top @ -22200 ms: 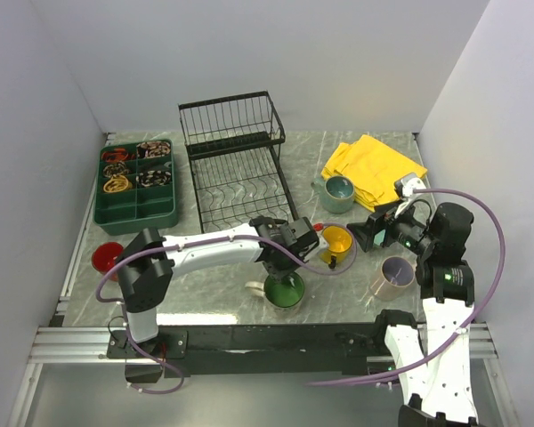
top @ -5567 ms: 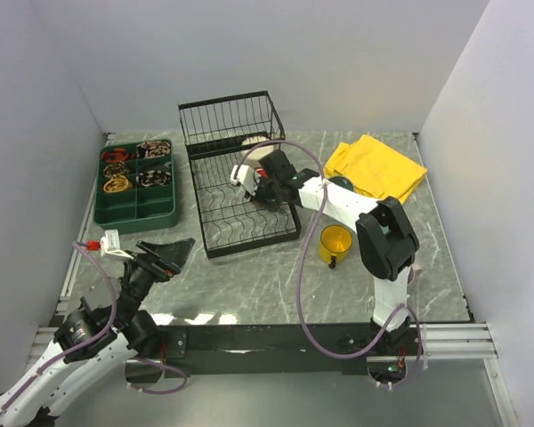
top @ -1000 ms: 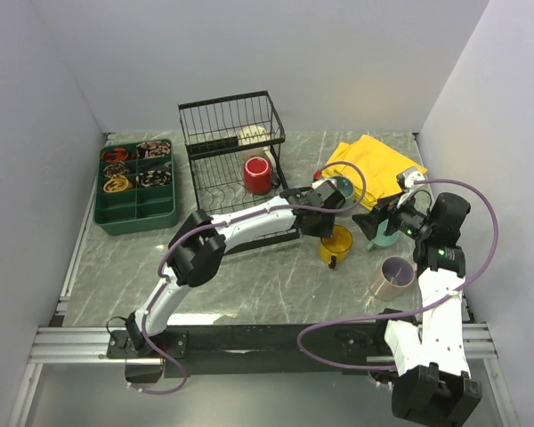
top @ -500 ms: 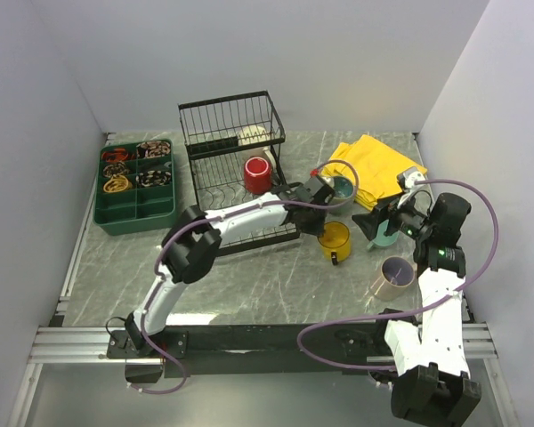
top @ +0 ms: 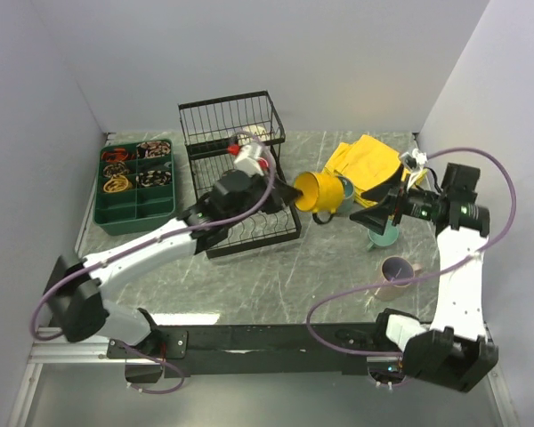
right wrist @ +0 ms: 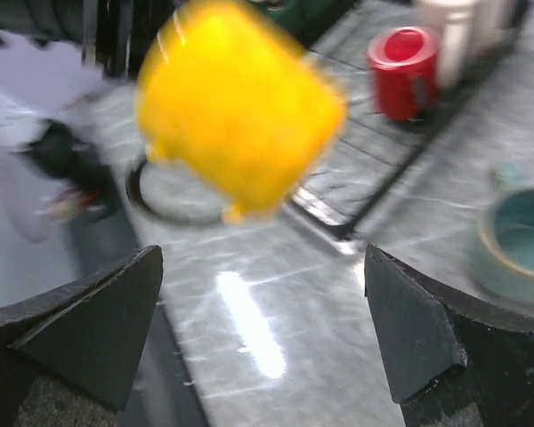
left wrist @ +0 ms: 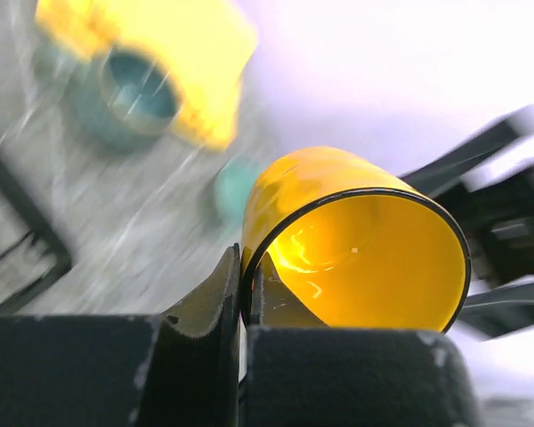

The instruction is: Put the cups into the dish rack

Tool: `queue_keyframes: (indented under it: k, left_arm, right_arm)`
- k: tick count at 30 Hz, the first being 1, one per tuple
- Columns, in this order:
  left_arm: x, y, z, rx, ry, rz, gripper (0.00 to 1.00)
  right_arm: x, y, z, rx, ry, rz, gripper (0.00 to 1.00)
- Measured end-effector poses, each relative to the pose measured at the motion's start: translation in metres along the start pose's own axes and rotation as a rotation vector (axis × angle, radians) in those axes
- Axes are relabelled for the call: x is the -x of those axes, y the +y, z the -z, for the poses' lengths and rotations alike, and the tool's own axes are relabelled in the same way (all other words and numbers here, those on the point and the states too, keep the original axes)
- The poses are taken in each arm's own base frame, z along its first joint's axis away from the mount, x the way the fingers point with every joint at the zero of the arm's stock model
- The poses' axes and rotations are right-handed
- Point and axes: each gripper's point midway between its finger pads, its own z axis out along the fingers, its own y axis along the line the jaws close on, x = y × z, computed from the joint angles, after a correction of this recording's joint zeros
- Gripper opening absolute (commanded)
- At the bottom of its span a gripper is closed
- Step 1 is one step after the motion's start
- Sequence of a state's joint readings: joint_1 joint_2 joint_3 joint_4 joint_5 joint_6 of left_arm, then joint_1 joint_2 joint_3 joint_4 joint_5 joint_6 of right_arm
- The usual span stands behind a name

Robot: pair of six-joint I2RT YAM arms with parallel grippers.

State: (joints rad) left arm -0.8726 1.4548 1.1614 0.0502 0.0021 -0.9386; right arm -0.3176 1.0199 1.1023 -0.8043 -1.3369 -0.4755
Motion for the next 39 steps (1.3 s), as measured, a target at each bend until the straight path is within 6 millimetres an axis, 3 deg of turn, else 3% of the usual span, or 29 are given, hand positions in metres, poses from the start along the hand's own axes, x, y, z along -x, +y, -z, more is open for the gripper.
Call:
queue_keyframes:
  k: [4,12,22,27,30,39]
  left_arm:
    - [0.037,-0.024,0.022,-0.117,-0.181,0.082,0.01]
    - [0.065,-0.039,0.028,-0.209,-0.332,0.131,0.01]
    - [0.078,-0.054,0.028,-0.289,-0.392,0.157,0.01]
    - [0.075,-0.051,0.022,-0.283,-0.387,0.157,0.01]
    - [0.083,-0.057,0.025,-0.306,-0.416,0.165,0.01]
    - [0.101,-0.065,0.038,-0.312,-0.482,0.124,0.01]
  right_arm:
    - [0.002,0.021,-0.014,0.169,0.044,-0.112,1.00]
    - [-0.013,0.046,-0.047,0.391,0.182,-0.382,1.00]
    - [0.019,0.048,-0.063,0.440,0.226,-0.473,1.00]
    - [0.056,0.049,-0.063,0.441,0.193,-0.383,1.00]
    - [0.072,0.049,-0.065,0.439,0.185,-0.359,1.00]
    - [0.090,0.054,-0.068,0.450,0.185,-0.345,1.00]
